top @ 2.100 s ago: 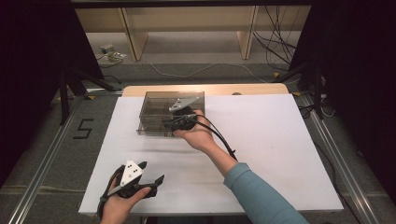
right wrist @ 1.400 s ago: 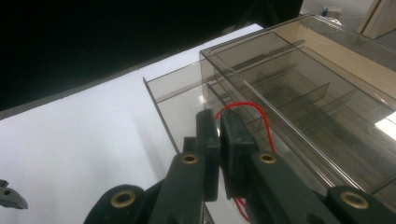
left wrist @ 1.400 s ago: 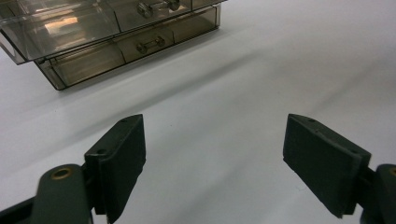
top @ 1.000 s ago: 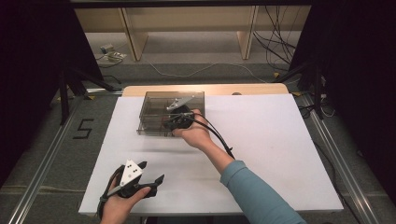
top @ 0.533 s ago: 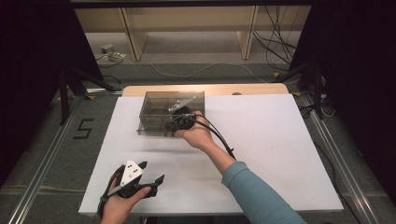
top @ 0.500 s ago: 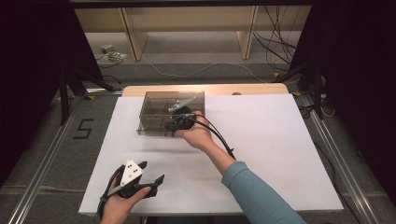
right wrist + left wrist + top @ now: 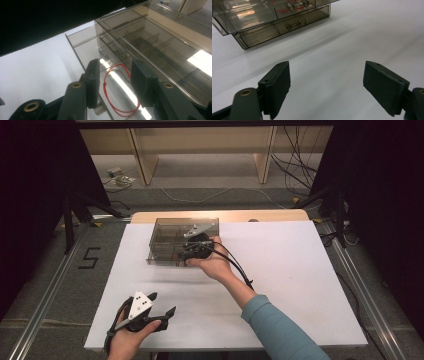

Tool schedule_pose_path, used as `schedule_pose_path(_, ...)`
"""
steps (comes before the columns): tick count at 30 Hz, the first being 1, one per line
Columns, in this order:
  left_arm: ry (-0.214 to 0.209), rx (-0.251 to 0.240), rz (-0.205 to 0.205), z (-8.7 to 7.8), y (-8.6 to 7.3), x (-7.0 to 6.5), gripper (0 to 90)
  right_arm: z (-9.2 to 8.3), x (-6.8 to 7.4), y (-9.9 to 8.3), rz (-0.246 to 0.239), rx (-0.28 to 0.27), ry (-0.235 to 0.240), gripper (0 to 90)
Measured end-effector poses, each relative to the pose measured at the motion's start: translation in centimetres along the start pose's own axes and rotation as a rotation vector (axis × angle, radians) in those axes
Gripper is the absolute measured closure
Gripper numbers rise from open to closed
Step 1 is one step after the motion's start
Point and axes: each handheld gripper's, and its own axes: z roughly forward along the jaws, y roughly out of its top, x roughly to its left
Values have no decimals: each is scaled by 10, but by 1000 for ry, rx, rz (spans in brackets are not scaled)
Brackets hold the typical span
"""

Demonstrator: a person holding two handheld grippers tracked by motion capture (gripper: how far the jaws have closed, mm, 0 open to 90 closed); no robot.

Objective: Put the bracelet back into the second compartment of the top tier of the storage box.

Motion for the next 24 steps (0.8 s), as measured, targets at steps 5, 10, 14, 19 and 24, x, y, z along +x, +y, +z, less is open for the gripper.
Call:
schedule_pose_path(5, -4, 5, -1, 1, -1, 0, 218, -9, -1, -1, 15, -12, -21, 471)
schedule_pose_path(10, -3, 7, -1, 2, -1, 0, 218, -18, -2, -2, 19, -21, -29, 397)
schedule_pose_path(14, -3, 9, -1, 2, -1, 0, 218, -22, -3, -3, 17, -14, -27, 369)
schedule_pose_path(19, -3, 8, -3, 2, -1, 0, 218, -29, -4, -5, 21, -15, -35, 334)
schedule_pose_path(24, -2, 9, -3, 2, -1, 0, 219, -39, -5, -6, 20, -15, -41, 303)
